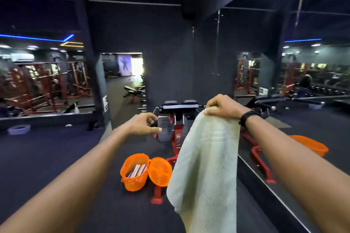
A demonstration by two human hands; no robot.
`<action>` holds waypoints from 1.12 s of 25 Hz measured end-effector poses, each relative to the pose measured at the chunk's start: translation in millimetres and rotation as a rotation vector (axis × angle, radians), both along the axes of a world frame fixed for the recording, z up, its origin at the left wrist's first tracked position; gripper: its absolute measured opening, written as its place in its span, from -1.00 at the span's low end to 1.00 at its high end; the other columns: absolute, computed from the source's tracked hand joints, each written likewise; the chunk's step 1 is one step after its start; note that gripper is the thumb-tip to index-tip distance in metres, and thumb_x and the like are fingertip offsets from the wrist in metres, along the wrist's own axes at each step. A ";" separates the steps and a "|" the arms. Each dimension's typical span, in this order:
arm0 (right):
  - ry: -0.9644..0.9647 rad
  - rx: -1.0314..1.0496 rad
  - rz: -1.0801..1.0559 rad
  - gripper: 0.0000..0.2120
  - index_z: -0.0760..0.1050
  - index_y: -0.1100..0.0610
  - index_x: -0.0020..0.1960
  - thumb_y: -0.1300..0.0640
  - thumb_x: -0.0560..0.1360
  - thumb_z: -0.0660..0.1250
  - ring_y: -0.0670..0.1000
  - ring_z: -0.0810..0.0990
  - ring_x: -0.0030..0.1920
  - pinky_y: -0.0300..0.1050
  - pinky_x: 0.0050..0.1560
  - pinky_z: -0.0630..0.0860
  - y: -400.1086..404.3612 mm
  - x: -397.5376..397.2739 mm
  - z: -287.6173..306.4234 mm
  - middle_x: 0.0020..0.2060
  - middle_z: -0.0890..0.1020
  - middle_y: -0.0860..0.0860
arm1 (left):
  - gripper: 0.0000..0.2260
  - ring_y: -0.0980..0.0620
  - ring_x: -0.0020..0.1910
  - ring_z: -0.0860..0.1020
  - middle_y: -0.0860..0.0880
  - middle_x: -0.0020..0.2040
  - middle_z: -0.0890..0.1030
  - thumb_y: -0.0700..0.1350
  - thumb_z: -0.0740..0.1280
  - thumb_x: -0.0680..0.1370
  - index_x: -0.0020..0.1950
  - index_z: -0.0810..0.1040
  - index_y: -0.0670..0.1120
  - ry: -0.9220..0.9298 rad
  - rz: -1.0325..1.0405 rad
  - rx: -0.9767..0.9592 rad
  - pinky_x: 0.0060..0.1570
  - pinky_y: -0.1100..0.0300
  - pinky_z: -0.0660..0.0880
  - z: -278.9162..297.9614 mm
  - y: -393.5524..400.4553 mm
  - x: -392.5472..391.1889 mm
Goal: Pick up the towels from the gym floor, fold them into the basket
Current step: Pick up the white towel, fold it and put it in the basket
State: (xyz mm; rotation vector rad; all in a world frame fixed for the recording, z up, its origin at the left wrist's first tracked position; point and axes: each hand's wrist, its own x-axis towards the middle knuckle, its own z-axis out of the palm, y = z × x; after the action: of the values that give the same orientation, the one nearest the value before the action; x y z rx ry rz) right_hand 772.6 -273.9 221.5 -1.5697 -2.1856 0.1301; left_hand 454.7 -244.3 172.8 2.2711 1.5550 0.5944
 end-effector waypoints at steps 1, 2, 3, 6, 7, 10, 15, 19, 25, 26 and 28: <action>-0.002 -0.007 0.040 -0.89 0.65 0.07 -0.19 0.06 0.46 0.40 -0.06 0.64 -0.14 -0.20 -0.10 0.53 24.5 -10.2 0.7 -0.24 0.69 -0.02 | -0.54 0.04 0.06 0.53 -0.01 0.11 0.54 0.10 0.48 0.42 0.26 0.50 -0.02 0.004 0.030 0.002 0.08 0.23 0.42 1.9 15.1 -8.9; -0.007 -0.012 0.069 -0.89 0.65 0.08 -0.19 0.06 0.46 0.40 -0.05 0.64 -0.14 -0.18 -0.10 0.53 46.4 -18.8 0.9 -0.23 0.69 -0.01 | -0.54 0.04 0.07 0.53 -0.01 0.11 0.55 0.10 0.47 0.42 0.26 0.50 -0.02 0.000 0.058 0.003 0.08 0.24 0.41 3.0 27.3 -15.9; -0.013 -0.013 0.097 -0.89 0.66 0.08 -0.17 0.07 0.46 0.40 -0.04 0.64 -0.13 -0.19 -0.11 0.52 66.5 -26.8 1.5 -0.23 0.69 0.00 | -0.54 0.04 0.07 0.53 -0.01 0.12 0.55 0.11 0.47 0.42 0.25 0.51 -0.02 -0.001 0.079 0.006 0.07 0.24 0.41 3.3 39.5 -22.7; -0.037 -0.029 0.182 -0.90 0.67 0.07 -0.16 0.07 0.46 0.42 -0.04 0.64 -0.12 -0.19 -0.12 0.51 134.2 -56.4 -1.0 -0.21 0.69 0.00 | -0.53 0.06 0.07 0.53 0.01 0.13 0.55 0.14 0.46 0.41 0.25 0.51 0.00 -0.032 0.148 -0.026 0.08 0.22 0.43 -5.1 83.8 -50.7; -0.051 -0.047 0.207 -0.92 0.66 0.06 -0.16 0.07 0.46 0.42 -0.05 0.63 -0.13 -0.20 -0.12 0.49 156.2 -67.9 -4.6 -0.22 0.68 -0.03 | -0.53 0.06 0.08 0.53 0.01 0.13 0.55 0.15 0.46 0.41 0.25 0.51 0.01 -0.038 0.166 -0.038 0.07 0.22 0.43 -11.3 98.2 -60.9; -0.070 -0.081 0.274 -0.94 0.68 0.04 -0.14 0.07 0.45 0.45 -0.11 0.61 -0.14 -0.23 -0.11 0.45 220.7 -106.9 -14.7 -0.27 0.64 -0.13 | -0.54 0.06 0.10 0.54 0.00 0.15 0.54 0.13 0.45 0.43 0.26 0.50 -0.01 -0.063 0.191 -0.060 0.06 0.22 0.44 -27.1 142.3 -91.9; -0.089 -0.108 0.335 -0.95 0.67 -0.11 -0.21 0.03 0.42 0.47 -0.21 0.62 -0.11 -0.16 -0.01 0.55 324.5 -171.7 -30.1 -0.25 0.67 -0.20 | -0.57 0.07 0.12 0.55 0.01 0.15 0.56 0.13 0.43 0.45 0.26 0.51 -0.01 -0.069 0.169 -0.074 0.10 0.19 0.48 -42.4 235.1 -137.0; -0.089 -0.112 0.356 -0.84 0.62 -0.20 -0.26 0.04 0.44 0.48 -0.28 0.60 -0.13 -0.30 -0.06 0.48 401.7 -232.2 -25.3 -0.24 0.67 -0.22 | -0.61 0.08 0.08 0.57 0.01 0.11 0.60 0.15 0.42 0.45 0.22 0.55 0.02 -0.106 0.074 -0.079 0.03 0.22 0.48 -39.1 324.2 -164.6; -0.030 -0.020 0.298 -0.94 0.66 -0.05 -0.15 0.02 0.48 0.42 -0.13 0.62 -0.13 -0.16 -0.06 0.54 499.0 -295.0 -4.3 -0.21 0.69 -0.09 | -0.72 0.09 -0.07 0.61 0.01 -0.04 0.67 0.11 0.50 0.39 0.02 0.64 0.01 -0.196 -0.062 -0.145 -0.01 0.20 0.53 -33.5 440.6 -186.1; -0.019 -0.004 0.273 -0.93 0.64 -0.09 -0.18 0.02 0.48 0.41 -0.12 0.60 -0.14 -0.12 -0.06 0.55 514.7 -300.2 -2.6 -0.23 0.68 -0.11 | -0.72 0.11 -0.12 0.61 0.00 -0.08 0.68 0.11 0.52 0.37 -0.03 0.65 -0.01 -0.180 -0.075 -0.159 -0.03 0.17 0.53 -38.5 457.5 -192.4; 0.011 0.022 0.193 -0.89 0.59 -0.16 -0.25 -0.02 0.46 0.40 -0.08 0.60 -0.13 -0.04 -0.04 0.57 544.3 -303.7 -2.6 -0.26 0.64 -0.14 | -0.70 0.14 -0.19 0.57 -0.03 -0.12 0.69 0.13 0.54 0.33 -0.09 0.67 -0.03 -0.104 -0.061 -0.168 -0.11 0.18 0.49 -47.5 486.4 -212.2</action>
State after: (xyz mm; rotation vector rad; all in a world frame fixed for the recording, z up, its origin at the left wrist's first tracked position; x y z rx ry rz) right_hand 468.9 270.4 218.9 -1.3413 -2.3183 0.1727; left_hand 242.6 242.1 125.4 2.1201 1.4251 0.5357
